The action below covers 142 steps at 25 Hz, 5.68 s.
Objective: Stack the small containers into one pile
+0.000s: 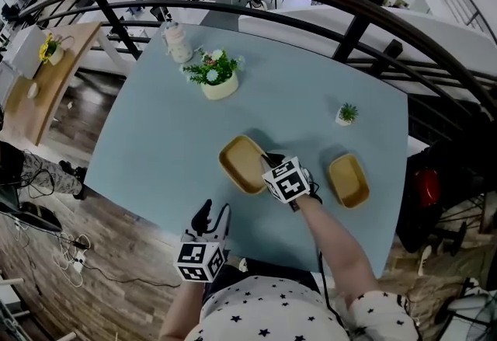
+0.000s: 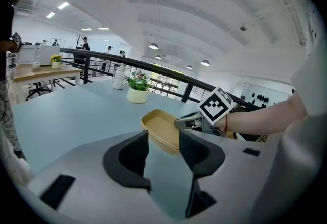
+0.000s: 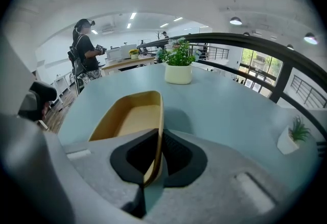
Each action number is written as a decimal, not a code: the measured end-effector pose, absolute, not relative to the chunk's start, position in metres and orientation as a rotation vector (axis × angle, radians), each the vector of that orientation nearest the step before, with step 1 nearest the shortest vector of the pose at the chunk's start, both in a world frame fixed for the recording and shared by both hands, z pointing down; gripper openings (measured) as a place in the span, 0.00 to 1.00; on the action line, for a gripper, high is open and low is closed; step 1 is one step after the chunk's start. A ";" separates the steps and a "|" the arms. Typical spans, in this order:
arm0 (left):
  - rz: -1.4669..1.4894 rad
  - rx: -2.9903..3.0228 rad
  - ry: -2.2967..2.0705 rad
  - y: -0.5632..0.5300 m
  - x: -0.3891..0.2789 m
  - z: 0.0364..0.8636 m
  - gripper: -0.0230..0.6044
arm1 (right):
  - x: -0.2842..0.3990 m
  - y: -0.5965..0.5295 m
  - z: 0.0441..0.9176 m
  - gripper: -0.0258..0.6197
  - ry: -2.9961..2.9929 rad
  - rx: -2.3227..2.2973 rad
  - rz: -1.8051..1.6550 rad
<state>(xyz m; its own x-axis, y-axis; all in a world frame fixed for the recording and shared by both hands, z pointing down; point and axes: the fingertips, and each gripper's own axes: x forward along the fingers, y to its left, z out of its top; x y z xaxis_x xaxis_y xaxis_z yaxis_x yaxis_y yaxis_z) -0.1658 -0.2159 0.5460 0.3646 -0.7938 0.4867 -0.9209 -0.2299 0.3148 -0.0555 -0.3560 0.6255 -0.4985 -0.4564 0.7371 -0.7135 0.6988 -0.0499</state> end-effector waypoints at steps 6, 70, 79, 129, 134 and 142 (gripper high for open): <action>0.303 2.133 -1.439 -0.216 -0.150 0.542 0.32 | -0.039 -0.343 0.609 0.08 -2.200 0.949 0.440; 0.600 2.542 -0.648 -0.221 0.072 0.552 0.32 | 0.280 -0.261 0.569 0.08 -1.895 1.391 0.559; 0.611 2.528 -0.671 -0.226 0.065 0.556 0.32 | 0.278 -0.270 0.586 0.08 -1.901 1.329 0.561; 0.594 2.552 -0.715 -0.192 0.054 0.546 0.32 | 0.270 -0.250 0.591 0.15 -1.861 1.466 0.567; 0.583 2.564 -0.719 -0.172 0.043 0.544 0.32 | 0.258 -0.229 0.581 0.15 -1.871 1.504 0.547; 0.547 2.583 -0.735 -0.134 0.030 0.537 0.32 | 0.231 -0.181 0.567 0.15 -1.940 1.594 0.602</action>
<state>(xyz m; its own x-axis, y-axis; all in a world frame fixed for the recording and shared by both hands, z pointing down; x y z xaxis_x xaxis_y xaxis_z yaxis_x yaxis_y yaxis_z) 0.0304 -0.1341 0.5374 0.7852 -0.4078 0.4660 -0.5634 -0.7827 0.2645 0.2309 -0.1809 0.5667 -0.1434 -0.7331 0.6648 -0.9807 0.1956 0.0041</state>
